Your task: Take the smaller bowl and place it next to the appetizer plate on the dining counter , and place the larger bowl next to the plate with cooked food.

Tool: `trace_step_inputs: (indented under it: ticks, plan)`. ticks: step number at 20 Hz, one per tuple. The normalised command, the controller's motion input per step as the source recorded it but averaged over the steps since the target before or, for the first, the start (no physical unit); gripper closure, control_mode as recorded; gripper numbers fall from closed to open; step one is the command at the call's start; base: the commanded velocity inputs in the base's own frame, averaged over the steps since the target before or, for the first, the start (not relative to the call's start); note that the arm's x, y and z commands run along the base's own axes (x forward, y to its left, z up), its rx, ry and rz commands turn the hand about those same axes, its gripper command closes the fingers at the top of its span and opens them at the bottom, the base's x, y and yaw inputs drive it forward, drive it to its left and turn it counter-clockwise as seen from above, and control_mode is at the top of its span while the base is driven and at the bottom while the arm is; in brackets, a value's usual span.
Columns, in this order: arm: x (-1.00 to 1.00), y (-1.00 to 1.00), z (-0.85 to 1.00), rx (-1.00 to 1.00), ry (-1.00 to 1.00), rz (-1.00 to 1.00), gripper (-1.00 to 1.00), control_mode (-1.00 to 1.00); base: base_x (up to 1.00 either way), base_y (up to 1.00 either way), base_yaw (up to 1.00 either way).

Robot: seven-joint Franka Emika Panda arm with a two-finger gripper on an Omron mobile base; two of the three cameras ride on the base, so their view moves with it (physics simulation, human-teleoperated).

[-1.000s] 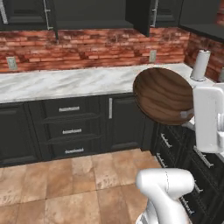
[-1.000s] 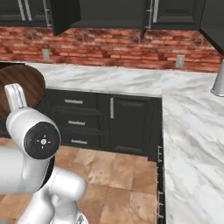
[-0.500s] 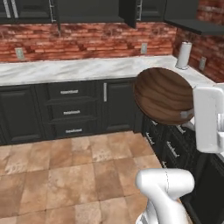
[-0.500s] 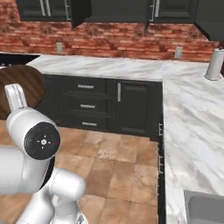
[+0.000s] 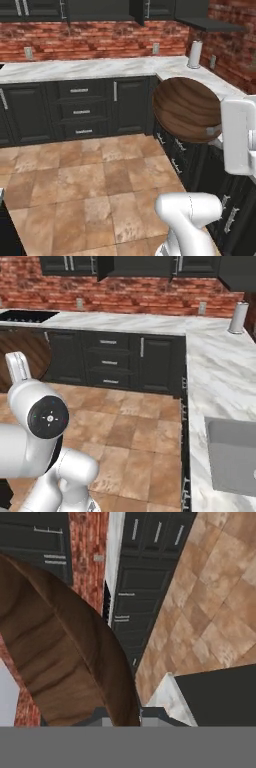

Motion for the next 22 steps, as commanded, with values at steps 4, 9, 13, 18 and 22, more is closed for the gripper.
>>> trace_step_inputs:
  ticks: [4,9,13,18,22]
  plan:
    - [0.0,0.0,0.0,0.0,0.0,0.0,1.0,1.0,-1.0,0.13,0.02]
    - [0.0,0.0,0.0,0.0,0.0,0.0,1.0,1.0,-1.0,0.18,0.04]
    - [0.0,0.0,0.0,0.0,0.0,0.0,1.0,1.0,-1.0,0.26,0.04]
    - [0.0,0.0,0.0,0.0,0.0,0.0,1.0,1.0,-1.0,0.06,0.05]
    - [0.0,0.0,0.0,0.0,0.0,0.0,1.0,1.0,-1.0,0.47,0.0]
